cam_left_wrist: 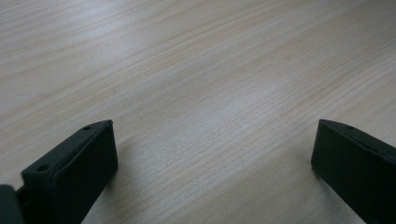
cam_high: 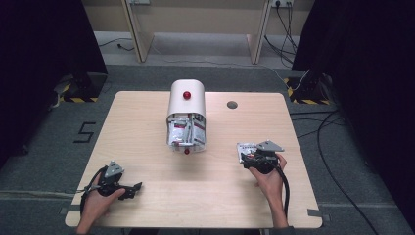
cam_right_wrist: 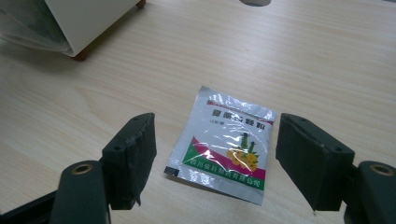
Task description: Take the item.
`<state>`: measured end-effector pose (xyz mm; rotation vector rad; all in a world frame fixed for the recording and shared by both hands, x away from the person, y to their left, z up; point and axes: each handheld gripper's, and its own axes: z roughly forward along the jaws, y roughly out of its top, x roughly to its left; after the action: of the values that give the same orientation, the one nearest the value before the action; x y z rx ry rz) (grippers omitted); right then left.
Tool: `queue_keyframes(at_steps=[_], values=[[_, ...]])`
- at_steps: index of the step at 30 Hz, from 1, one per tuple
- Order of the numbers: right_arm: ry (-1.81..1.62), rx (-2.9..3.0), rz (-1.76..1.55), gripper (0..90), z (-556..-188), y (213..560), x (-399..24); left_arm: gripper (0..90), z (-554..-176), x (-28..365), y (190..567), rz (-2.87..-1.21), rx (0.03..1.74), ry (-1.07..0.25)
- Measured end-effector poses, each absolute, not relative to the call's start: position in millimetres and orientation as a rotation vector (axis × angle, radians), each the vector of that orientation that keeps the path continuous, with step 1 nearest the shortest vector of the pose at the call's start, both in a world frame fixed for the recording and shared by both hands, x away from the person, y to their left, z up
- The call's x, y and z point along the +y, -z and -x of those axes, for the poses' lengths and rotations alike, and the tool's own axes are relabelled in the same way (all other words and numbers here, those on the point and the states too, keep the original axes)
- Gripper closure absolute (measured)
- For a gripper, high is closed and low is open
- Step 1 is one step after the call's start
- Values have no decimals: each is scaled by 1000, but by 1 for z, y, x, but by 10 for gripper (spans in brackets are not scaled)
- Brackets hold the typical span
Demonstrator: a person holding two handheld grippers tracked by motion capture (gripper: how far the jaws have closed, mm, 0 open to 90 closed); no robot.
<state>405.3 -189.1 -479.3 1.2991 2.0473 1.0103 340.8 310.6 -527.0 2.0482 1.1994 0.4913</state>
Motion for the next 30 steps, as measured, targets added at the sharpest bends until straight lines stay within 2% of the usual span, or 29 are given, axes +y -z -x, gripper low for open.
queue_keyframes(at_steps=[30], values=[[-1073,2071,-1205,280,-371,475,-193,0,-341,311,527,-2049,1201,-492]])
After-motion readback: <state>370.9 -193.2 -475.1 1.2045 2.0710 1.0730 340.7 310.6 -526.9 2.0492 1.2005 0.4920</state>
